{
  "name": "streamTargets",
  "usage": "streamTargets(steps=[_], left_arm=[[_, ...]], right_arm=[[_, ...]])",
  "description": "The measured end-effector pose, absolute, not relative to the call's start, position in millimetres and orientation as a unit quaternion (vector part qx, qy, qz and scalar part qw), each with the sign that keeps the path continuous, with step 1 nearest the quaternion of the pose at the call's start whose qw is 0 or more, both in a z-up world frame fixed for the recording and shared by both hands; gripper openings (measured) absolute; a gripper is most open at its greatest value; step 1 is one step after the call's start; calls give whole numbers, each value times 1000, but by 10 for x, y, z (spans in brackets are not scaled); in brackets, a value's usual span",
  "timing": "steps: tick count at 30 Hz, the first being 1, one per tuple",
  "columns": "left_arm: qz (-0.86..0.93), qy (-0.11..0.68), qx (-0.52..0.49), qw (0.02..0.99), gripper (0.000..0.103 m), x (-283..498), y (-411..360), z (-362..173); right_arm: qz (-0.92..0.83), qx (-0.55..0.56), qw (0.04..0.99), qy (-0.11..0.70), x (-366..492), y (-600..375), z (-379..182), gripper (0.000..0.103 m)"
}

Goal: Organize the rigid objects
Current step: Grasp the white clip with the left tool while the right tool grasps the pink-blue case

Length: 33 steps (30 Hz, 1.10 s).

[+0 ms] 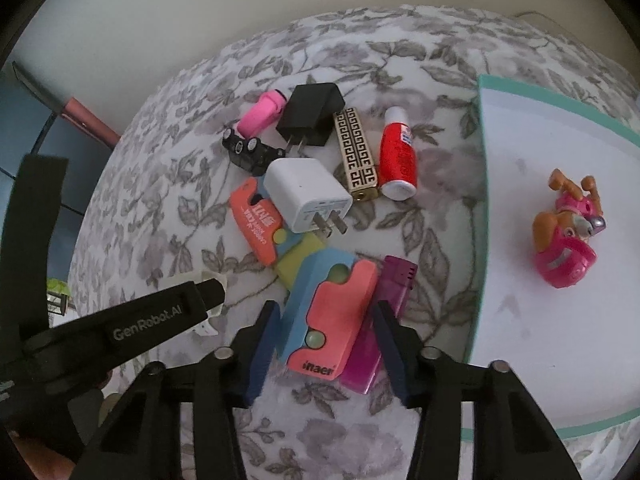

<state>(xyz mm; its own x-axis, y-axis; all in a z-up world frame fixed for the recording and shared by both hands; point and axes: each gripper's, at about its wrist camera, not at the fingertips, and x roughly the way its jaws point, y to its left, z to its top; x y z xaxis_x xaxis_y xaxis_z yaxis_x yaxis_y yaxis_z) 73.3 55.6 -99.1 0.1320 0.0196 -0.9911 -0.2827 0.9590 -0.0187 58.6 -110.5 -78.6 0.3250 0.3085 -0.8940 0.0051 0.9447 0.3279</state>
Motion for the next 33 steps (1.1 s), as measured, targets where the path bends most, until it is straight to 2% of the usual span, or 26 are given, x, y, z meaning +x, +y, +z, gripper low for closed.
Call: streamTargets(steps=[15, 21, 33], left_arm=[[105, 652, -112, 743, 54, 736, 583, -983], [109, 651, -113, 742, 54, 726, 601, -985], [113, 663, -113, 732, 54, 712, 612, -1099]], right_arm=[[125, 133, 784, 594, 580, -944, -857, 49], [117, 114, 780, 604, 617, -840, -951, 51], [108, 72, 789, 601, 619, -705, -962, 48]])
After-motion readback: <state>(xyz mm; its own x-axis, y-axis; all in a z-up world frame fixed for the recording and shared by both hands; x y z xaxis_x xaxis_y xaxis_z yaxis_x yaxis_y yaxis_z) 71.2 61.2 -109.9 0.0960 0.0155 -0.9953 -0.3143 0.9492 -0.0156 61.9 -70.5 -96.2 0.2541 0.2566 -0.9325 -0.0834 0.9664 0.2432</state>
